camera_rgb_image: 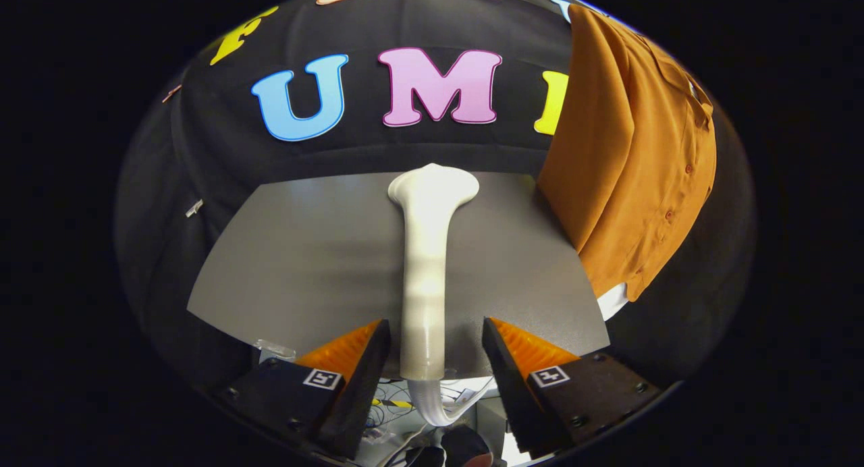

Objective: Iron the clothes twice with a garment steamer, once on the left side and once on the right side.

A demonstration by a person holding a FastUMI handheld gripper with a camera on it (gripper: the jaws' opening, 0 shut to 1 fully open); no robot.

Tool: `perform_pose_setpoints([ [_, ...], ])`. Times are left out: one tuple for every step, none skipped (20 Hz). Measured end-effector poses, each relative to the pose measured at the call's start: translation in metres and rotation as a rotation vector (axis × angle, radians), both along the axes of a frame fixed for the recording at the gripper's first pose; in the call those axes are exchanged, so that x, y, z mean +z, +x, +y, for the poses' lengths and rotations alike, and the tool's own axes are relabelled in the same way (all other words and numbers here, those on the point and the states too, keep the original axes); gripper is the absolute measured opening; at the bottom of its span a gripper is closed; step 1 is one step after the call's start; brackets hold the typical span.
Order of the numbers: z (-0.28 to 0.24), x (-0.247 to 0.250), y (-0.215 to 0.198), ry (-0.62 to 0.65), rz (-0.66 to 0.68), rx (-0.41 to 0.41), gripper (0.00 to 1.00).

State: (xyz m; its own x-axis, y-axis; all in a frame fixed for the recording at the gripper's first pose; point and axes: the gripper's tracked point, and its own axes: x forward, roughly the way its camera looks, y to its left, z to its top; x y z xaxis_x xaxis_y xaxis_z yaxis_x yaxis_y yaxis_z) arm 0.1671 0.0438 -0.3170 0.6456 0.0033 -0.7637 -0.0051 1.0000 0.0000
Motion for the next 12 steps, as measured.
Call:
perform_pose_setpoints([
  [0.002,-0.010,0.002,-0.012,0.014,0.002,0.77],
  [0.002,-0.009,0.001,-0.012,0.018,-0.001,0.68],
  [0.005,-0.016,0.002,0.009,0.023,-0.009,0.47],
  [0.006,-0.016,0.005,0.018,0.007,-0.036,0.42],
  [0.007,-0.013,0.003,0.011,-0.010,-0.015,0.39],
  [0.009,-0.011,0.007,0.017,-0.041,0.001,0.35],
  [0.009,-0.013,0.012,0.041,-0.066,0.011,0.30],
  [0.010,-0.009,0.012,0.064,-0.077,0.013,0.25],
  [0.009,-0.008,0.007,0.074,-0.091,0.013,0.25],
  [0.006,-0.003,0.004,0.081,-0.112,0.012,0.25],
  [0.003,0.005,0.004,0.085,-0.137,0.003,0.25],
  [-0.001,0.014,0.002,0.084,-0.167,-0.009,0.25],
])
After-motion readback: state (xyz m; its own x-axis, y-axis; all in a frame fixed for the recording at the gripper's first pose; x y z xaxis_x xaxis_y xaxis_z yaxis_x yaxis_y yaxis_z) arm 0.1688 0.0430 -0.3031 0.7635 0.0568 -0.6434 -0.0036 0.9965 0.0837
